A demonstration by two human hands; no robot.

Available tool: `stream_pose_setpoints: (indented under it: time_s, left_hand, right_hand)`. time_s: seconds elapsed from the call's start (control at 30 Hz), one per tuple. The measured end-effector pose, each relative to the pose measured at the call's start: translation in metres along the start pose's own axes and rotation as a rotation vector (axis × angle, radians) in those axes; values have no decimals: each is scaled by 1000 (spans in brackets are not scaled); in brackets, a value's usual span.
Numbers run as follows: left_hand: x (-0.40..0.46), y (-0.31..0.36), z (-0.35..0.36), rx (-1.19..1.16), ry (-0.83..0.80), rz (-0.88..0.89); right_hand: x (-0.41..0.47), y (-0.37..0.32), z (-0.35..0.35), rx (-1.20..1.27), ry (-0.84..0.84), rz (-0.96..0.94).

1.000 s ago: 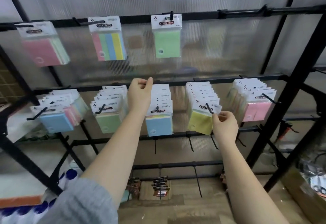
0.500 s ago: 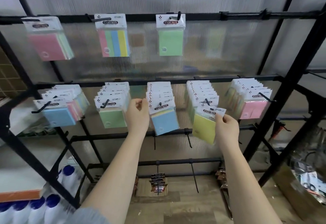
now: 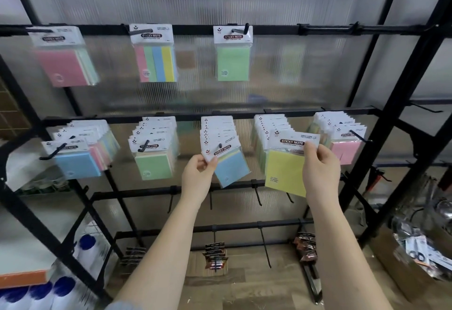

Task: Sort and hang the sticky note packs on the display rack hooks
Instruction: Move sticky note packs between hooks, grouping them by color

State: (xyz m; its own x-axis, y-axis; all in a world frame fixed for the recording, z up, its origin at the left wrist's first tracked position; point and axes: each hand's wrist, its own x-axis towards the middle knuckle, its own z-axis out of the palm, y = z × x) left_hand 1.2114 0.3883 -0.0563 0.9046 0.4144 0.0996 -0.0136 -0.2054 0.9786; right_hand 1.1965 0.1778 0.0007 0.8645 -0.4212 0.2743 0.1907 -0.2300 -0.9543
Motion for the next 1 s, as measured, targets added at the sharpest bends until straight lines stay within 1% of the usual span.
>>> stream_pose_setpoints:
  time_s: [0.23, 0.33, 0.4, 0.53, 0.63, 0.83, 1.0]
  left_hand:
    - [-8, 3, 3, -138, -95, -97]
    - [-10, 2, 5, -187, -79, -129]
    - [-11, 5, 6, -164, -29, -93]
    - [-13, 14, 4, -12, 76, 32]
    - [-13, 21, 0, 85, 121, 109]
    - [-13, 35, -16, 121, 181, 217]
    - [-15, 53, -32, 100, 266, 249]
  right_hand:
    - [-3, -16, -5, 58, 44, 22]
    - [-4, -18, -6, 88, 52, 18]
    - [-4, -18, -6, 97, 55, 15]
    - [-3, -19, -6, 111, 56, -1]
    - [-2, -19, -4, 120, 52, -21]
    - [-1, -24, 3, 157, 47, -60]
    - [2, -37, 14, 166, -23, -173]
